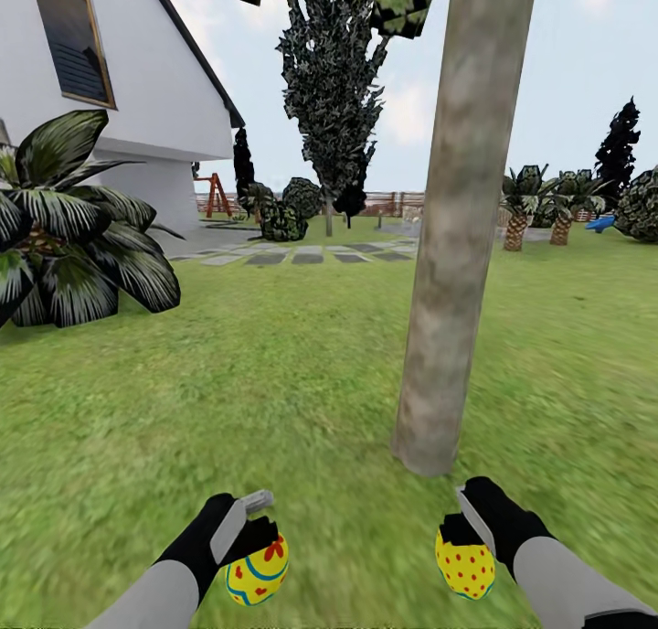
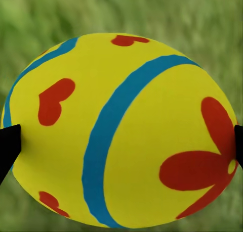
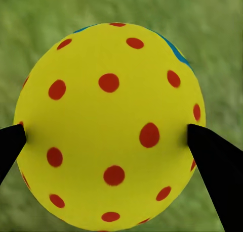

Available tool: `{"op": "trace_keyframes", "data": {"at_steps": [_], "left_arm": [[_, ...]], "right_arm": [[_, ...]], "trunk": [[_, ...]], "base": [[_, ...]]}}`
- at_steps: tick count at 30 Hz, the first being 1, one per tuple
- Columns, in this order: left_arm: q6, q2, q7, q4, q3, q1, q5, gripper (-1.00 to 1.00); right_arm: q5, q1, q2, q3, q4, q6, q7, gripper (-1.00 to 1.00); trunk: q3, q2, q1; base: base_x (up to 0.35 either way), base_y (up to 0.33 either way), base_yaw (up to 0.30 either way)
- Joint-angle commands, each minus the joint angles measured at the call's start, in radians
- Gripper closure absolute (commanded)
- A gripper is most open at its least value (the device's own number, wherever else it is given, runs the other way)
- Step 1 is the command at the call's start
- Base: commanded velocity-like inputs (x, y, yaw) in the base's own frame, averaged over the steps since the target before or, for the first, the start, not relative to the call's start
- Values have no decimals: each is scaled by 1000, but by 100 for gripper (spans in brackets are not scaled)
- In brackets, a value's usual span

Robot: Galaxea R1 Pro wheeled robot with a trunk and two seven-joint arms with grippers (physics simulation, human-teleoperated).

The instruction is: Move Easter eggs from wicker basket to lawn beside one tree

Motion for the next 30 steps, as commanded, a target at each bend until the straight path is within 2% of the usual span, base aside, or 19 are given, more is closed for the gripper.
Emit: {"op": "trace_keyframes", "data": {"at_steps": [1,4,10,11,14,22,25,30], "left_arm": [[3,-1,8,-2,3,0,10,100],[2,-3,7,-2,0,0,9,100],[3,-3,8,-3,-1,0,9,100],[3,-11,4,-2,-2,0,9,100],[3,-21,-13,1,-2,0,7,100],[8,-25,-17,4,-4,0,6,100],[6,-25,-17,3,-4,0,6,100],[4,-25,-17,3,-4,0,6,100]], "right_arm": [[-11,0,-2,7,-1,4,-8,100],[-11,0,-3,7,-1,4,-8,100],[-10,0,-5,7,-1,4,-8,100],[-10,0,-6,7,-1,4,-8,100],[-9,0,-7,7,-1,5,-8,100],[-10,0,-10,6,0,6,-8,100],[-11,0,-20,6,2,6,-7,100],[-12,0,-24,4,2,40,-7,100]], "trunk": [[-4,-8,4],[-14,-29,15],[-37,-30,18],[-41,-30,18],[-41,-30,18],[-41,-30,18],[-39,-30,18],[-34,-30,18]], "base": [[0,0,0],[0,0,0],[0,0,0],[5,0,0],[185,33,0],[330,3,-7],[271,0,-216],[23,0,-270]]}}
